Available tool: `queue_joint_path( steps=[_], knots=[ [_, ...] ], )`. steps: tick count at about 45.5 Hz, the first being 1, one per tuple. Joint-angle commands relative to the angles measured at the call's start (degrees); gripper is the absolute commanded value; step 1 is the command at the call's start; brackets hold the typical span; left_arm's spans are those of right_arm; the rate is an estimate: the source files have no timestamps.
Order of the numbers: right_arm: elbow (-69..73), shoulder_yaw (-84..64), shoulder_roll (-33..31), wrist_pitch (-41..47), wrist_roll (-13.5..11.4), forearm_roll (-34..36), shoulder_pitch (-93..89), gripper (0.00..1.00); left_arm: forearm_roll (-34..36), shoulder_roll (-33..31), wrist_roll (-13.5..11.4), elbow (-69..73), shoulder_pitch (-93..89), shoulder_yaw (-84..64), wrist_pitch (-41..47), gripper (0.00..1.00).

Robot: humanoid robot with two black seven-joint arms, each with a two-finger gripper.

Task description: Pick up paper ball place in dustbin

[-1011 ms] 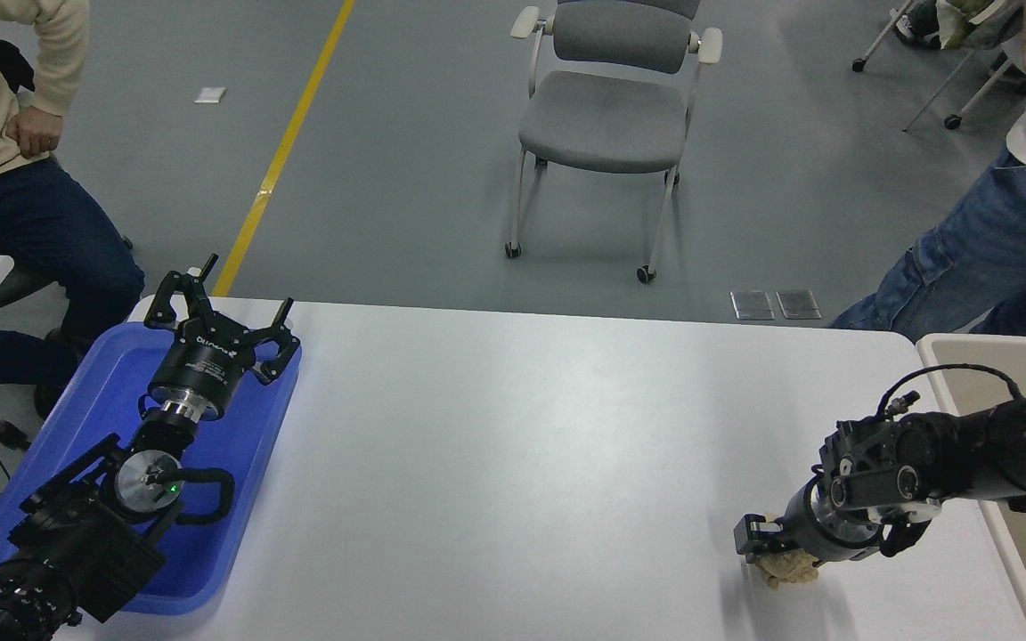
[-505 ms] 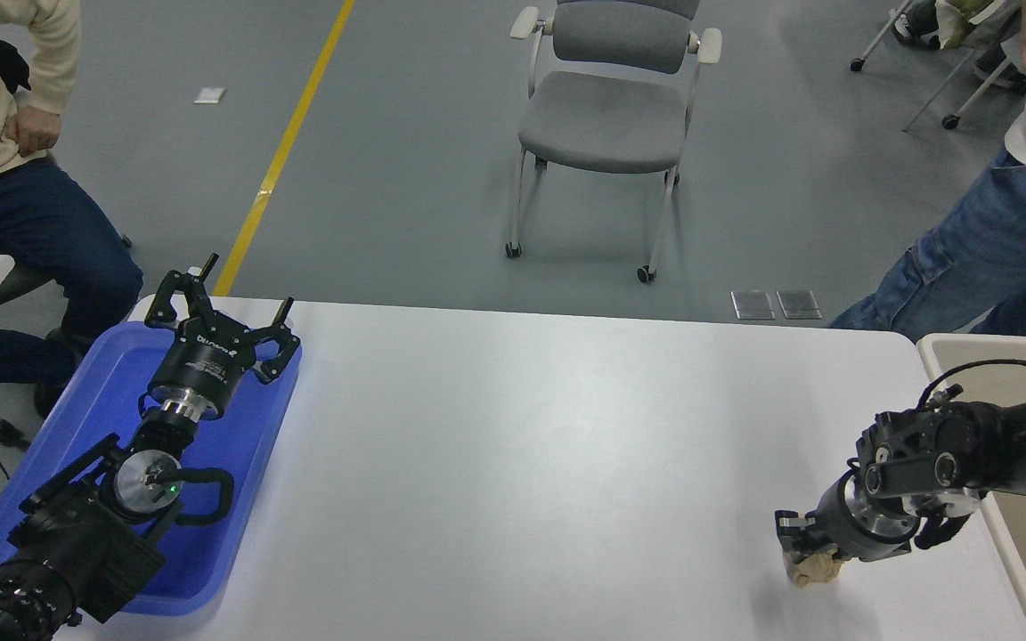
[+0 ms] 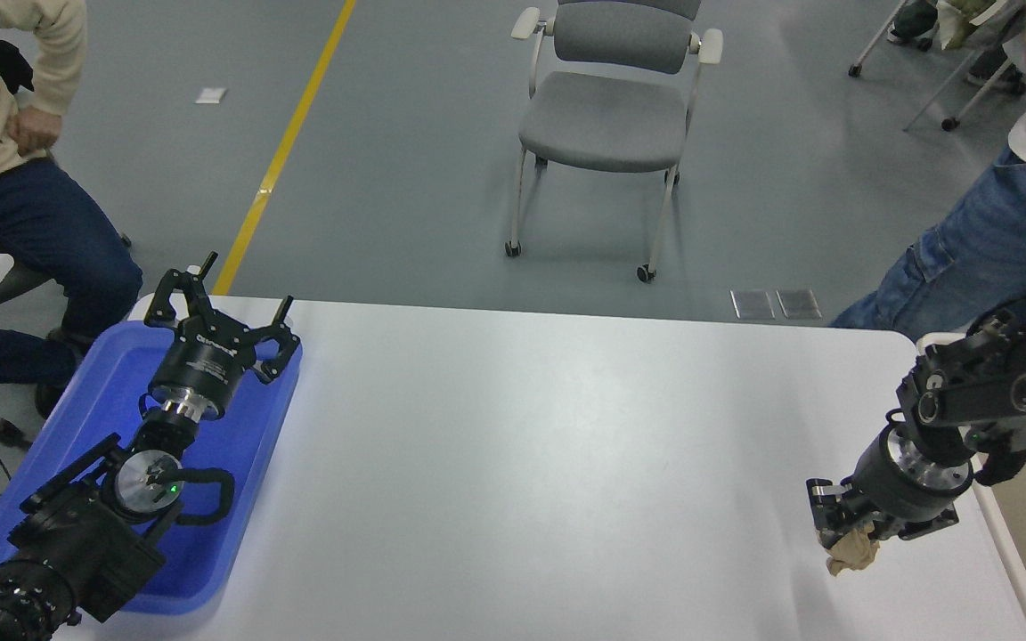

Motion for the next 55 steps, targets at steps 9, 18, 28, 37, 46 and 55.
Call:
queue_joint_path(
  steps=[9, 18, 28, 37, 46, 55],
  knots=[
    [1.01, -4.74, -6.59, 7.19, 0.05, 2.15, 20.79, 0.00, 0.02, 0.00, 0.00, 0.00, 0.02, 0.00, -0.01, 1.00],
    [1.10, -10.54, -6.68, 7.19, 0.05, 2.15, 29.58, 0.00, 0.02, 0.00, 0.00, 0.00, 0.02, 0.00, -0.01, 1.00],
    [1.10, -14.58, -7.03, 7.19, 0.05, 2.15, 36.97, 0.00, 0.02, 0.00, 0.00, 0.00, 0.02, 0.00, -0.01, 1.00],
    [1.10, -16.70, -7.03, 7.19, 0.14, 2.15, 38.64, 0.00, 0.02, 0.00, 0.00, 0.00, 0.02, 0.00, -0.01, 1.00],
    [1.10, -17.31, -7.12, 7.19, 0.05, 2.15, 38.64, 0.00, 0.02, 0.00, 0.00, 0.00, 0.02, 0.00, -0.01, 1.00],
    [0.40, -19.68, -9.22, 7.19, 0.05, 1.89, 37.85, 0.00, 0.02, 0.00, 0.00, 0.00, 0.02, 0.00, 0.08, 1.00]
  ],
)
